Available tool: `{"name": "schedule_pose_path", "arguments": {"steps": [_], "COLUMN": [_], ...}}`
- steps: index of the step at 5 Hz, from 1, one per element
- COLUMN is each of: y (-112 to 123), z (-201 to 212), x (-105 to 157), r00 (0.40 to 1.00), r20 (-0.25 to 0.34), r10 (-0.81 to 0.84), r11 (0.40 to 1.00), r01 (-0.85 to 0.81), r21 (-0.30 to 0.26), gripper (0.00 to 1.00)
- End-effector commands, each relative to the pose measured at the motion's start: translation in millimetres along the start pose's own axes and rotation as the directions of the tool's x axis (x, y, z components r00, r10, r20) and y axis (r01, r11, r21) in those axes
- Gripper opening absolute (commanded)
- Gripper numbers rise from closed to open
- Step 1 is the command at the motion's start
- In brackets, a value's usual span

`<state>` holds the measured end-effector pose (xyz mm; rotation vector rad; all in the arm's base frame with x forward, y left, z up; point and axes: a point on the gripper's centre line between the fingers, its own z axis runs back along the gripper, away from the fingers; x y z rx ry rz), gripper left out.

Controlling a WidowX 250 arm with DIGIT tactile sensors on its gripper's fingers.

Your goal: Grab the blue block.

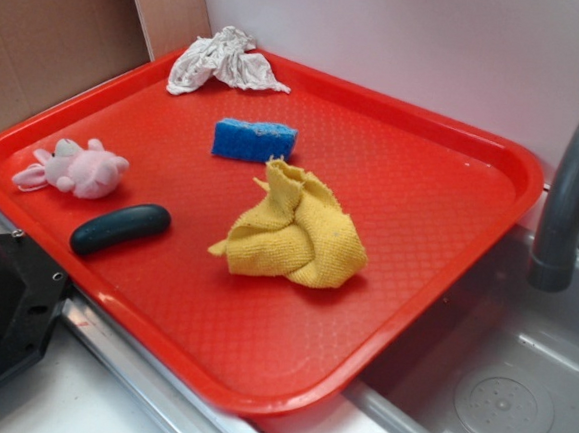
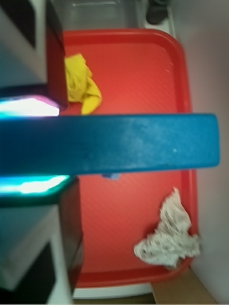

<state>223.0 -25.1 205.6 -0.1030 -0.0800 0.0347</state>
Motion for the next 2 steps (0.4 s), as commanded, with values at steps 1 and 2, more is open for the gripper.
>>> {"name": "schedule_pose_path", "arguments": {"steps": [1, 2], "y": [-26.3, -24.6], "z": [26.9, 29.0], "x": [-19.9, -49.6], "r00": [0.994, 0.995], "r20": [0.083, 0.079], "r10": [-0.074, -0.064], "r11": [0.996, 0.994], "r01": [0.069, 0.056], "r21": [0.062, 0.093], "gripper": [0.0, 0.0]}}
